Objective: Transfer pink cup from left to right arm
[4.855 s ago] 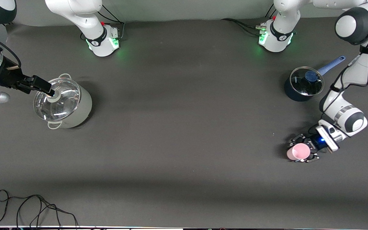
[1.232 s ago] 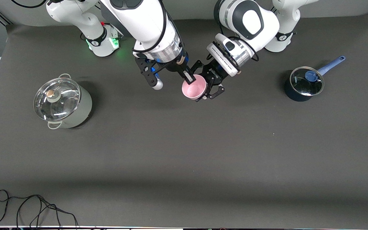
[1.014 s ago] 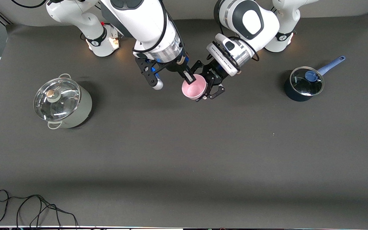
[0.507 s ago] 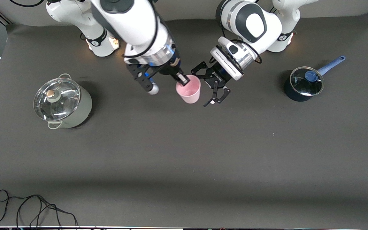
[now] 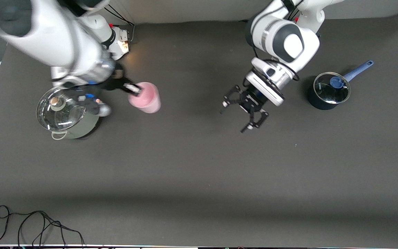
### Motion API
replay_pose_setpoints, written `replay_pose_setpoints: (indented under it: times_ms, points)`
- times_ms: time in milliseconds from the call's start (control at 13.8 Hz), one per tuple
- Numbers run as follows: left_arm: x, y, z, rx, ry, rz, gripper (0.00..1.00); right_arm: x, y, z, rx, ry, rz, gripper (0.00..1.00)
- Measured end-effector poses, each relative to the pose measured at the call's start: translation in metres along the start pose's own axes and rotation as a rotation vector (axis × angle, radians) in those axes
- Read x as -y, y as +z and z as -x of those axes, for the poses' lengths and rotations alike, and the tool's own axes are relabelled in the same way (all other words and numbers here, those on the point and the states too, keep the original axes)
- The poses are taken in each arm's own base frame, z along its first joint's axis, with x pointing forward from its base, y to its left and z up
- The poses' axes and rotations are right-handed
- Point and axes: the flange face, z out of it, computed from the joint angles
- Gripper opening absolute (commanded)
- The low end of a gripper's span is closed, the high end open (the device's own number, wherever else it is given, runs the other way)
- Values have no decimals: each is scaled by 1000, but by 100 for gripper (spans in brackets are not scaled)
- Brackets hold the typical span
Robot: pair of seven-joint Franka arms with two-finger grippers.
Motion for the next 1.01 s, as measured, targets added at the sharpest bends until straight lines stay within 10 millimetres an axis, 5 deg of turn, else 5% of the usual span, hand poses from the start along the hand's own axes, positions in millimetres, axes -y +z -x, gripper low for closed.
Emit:
replay_pose_setpoints:
  times_ms: [290, 580, 725, 1014]
  points:
    - [49, 6, 26, 52, -60, -53, 100, -98, -27, -70, 16, -211, 60, 0]
    - [94, -7, 31, 63, -187, -140, 100, -168, -21, -119, 22, -359, 94, 0]
    - [96, -10, 33, 79, -234, -165, 99, -185, 7, -145, 4, -385, 77, 0]
    - [99, -16, 37, 116, -259, -210, 99, -213, 100, -179, -19, -381, 51, 0]
